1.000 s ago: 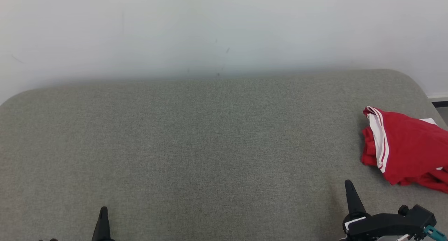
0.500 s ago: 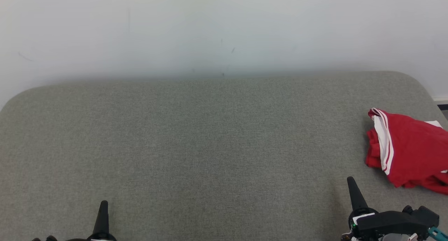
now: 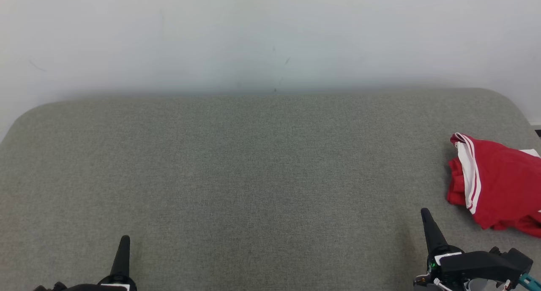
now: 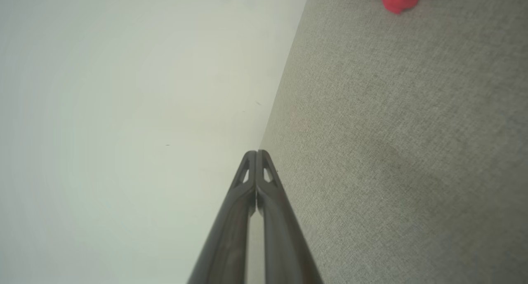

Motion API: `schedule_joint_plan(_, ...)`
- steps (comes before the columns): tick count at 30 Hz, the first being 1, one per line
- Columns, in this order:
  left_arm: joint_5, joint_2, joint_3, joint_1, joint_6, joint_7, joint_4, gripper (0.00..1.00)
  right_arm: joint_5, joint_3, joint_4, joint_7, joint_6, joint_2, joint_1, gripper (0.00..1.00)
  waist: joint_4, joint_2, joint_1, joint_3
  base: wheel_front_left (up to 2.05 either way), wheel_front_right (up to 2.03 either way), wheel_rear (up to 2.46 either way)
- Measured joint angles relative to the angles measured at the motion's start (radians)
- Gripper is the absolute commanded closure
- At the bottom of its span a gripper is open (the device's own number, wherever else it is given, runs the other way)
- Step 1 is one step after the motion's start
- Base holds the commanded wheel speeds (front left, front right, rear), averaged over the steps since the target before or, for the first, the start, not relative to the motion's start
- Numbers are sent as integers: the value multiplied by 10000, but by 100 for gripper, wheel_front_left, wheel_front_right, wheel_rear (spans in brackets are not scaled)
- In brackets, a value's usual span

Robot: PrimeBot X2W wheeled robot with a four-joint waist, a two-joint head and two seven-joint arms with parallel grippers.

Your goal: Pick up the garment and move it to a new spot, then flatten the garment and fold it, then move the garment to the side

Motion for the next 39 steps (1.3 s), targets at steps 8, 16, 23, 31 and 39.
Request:
schedule_joint_plan(8, -675, 4, 42, -91, -77, 174, -48, 100, 692, -65, -102, 173, 0, -2, -44, 100, 92, 0, 0, -5, 0, 0, 0)
schedule_joint_plan(16, -1287, 6, 86, -189, -98, 322, -96, 100, 1344, -125, -169, 314, 0, -2, -57, 100, 184, 0, 0, -10, 0, 0, 0)
schedule_joint_plan(23, -1801, 8, 117, -240, -171, 470, -134, 100, 1883, -178, -255, 449, 0, -4, -72, 100, 264, 0, 0, -14, 0, 0, 0)
schedule_joint_plan(31, -2360, 12, 155, -355, -186, 604, -174, 100, 2470, -236, -347, 589, 0, -4, -84, 100, 356, 0, 1, -20, 0, 0, 0)
schedule_joint_plan(39, -2823, 15, 188, -392, -234, 732, -203, 100, 2953, -278, -420, 702, 0, -4, -97, 100, 435, 0, 0, -24, 0, 0, 0)
